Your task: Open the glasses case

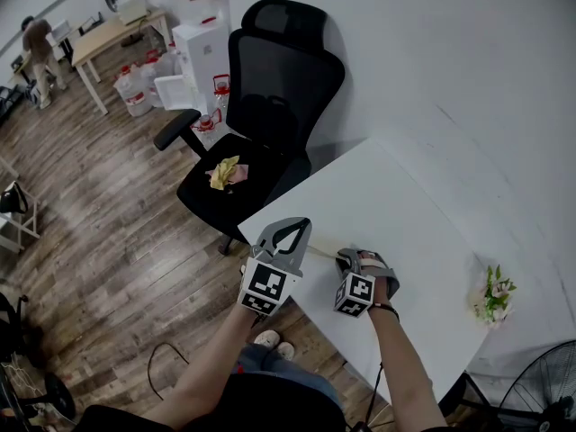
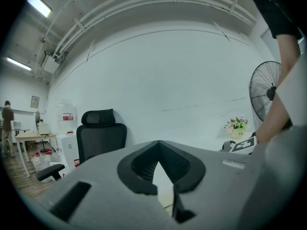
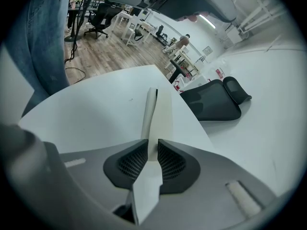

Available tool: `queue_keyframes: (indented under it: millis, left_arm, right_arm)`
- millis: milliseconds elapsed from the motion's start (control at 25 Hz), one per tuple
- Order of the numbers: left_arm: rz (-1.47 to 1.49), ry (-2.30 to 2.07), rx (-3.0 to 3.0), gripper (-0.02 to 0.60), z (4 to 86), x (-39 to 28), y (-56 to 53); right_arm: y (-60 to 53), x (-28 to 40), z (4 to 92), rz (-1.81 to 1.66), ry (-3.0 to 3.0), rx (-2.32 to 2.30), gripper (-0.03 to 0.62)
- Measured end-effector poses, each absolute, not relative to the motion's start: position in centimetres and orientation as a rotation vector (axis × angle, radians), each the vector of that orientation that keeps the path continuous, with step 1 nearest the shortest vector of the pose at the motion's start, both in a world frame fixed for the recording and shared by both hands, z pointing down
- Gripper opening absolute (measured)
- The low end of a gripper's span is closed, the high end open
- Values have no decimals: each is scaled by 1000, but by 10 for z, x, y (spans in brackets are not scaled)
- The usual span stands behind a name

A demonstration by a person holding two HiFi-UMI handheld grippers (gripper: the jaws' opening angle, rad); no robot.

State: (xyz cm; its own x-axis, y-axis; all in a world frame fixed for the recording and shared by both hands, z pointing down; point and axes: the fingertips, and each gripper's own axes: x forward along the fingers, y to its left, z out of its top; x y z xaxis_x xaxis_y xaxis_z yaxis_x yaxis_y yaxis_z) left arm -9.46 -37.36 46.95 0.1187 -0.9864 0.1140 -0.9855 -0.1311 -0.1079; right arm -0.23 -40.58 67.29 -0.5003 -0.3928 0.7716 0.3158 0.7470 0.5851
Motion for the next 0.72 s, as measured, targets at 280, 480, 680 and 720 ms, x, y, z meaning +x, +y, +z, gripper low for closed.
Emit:
queue_keyframes:
  millis: [280,480,680,720]
  left_arm:
    - [-247,2065,-2348,8,470,-95,-376]
    - [-253,2072,-2345,8,471,-98,-376]
    - [-265,2098,-2330,8,473,-107,-374]
    - [-268,2104,-2325,8,474,-109,-372]
  right_arm:
    - [-420,-6,653,-903,-1937,95,29]
    - [-441,-13,642,-912,-1939,121,15]
    - [-463,-19,641,-884,-1940,145,14]
    - [-466,-20,642,-876,-1941,149,15]
